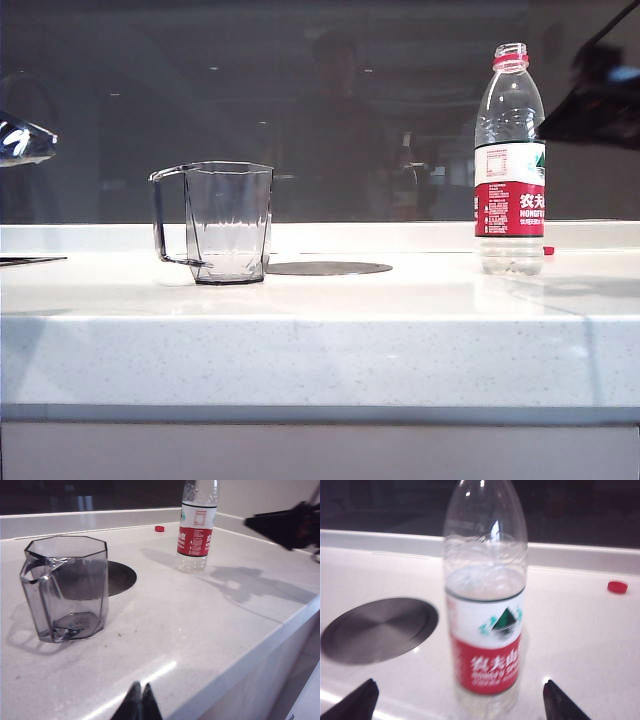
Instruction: Pick up the mineral water bottle on the table and pour water into the mug until it's half full.
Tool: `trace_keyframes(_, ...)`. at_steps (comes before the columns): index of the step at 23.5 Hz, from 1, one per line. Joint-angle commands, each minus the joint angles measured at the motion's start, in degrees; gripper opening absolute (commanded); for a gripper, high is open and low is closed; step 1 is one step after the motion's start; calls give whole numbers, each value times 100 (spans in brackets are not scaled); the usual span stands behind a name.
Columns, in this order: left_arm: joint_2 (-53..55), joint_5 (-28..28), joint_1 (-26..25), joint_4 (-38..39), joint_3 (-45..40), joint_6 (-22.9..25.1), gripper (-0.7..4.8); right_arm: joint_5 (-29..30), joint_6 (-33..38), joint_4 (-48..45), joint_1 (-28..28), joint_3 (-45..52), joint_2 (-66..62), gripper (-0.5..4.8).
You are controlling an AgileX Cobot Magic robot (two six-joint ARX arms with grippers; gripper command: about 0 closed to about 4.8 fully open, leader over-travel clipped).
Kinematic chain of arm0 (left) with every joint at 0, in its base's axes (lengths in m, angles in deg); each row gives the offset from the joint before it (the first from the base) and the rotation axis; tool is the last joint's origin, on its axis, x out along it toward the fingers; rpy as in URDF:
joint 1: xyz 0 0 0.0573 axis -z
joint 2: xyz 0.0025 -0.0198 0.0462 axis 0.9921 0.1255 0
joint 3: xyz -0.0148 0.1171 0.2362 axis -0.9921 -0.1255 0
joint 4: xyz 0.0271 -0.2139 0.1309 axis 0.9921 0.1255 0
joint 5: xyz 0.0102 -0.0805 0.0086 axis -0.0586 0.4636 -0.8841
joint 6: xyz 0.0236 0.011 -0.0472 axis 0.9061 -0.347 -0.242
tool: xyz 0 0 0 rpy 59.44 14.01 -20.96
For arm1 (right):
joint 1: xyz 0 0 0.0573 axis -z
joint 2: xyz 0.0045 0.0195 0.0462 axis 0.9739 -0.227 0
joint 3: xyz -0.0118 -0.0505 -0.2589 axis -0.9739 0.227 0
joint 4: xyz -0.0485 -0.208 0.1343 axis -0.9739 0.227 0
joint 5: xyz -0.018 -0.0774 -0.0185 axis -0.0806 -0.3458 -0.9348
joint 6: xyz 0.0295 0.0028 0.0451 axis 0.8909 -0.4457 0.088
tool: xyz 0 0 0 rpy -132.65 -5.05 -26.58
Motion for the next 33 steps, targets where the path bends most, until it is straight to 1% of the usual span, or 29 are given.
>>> trace_keyframes(1, 2, -2, -11, -72, 15, 11, -4, -299, -37, -1569, -7, -81, -986, 479)
trace_keyframes(2, 2, -2, -11, -74, 15, 11, -4, -376, -37, -1969, -4, -101, -1362, 479)
trace_keyframes(3, 2, -4, -11, -72, 13, 11, -4, -367, -37, -2549, -4, -225, -2035, 479)
trace_keyframes(4, 2, 4, -11, -74, 15, 11, -4, -367, -35, -2874, -7, -345, -2498, 479)
trace_keyframes(6, 2, -7, -11, -72, 13, 11, -4, -367, -35, -3230, -7, -531, -3047, 479)
trace_keyframes(7, 2, -2, -11, -74, 13, 11, -4, -369, -31, -3491, -7, -772, -3578, 479)
trace_keyframes(11, 2, -2, -11, -72, 13, 11, -4, -374, -4, -3486, -7, -1303, -4275, 479)
trace_keyframes(16, 2, -2, -9, -74, 13, 11, -4, -369, 0, -3329, -7, -1797, -4518, 479)
trace_keyframes(26, 2, -2, -9, -72, 13, 11, -4, -369, 11, -3268, -7, -1965, -4577, 478)
trace_keyframes(27, 2, -2, -11, -74, 13, 11, -4, -367, 13, -3265, -7, -1965, -4577, 392)
trace_keyframes(29, 2, -2, -11, -74, 13, 11, -4, -367, 28, -3265, -7, -1965, -4577, 333)
trace_keyframes(30, 2, -2, -11, -72, 13, 11, -4, -367, 33, -3265, -7, -1963, -4577, 312)
trace_keyframes(31, 2, -2, -11, -74, 13, 11, -4, -367, 33, -3265, -7, -1963, -4577, 304)
trace_keyframes(33, 2, -2, -11, -72, 13, 11, -4, -367, 33, -3265, -7, -1963, -4577, 304)
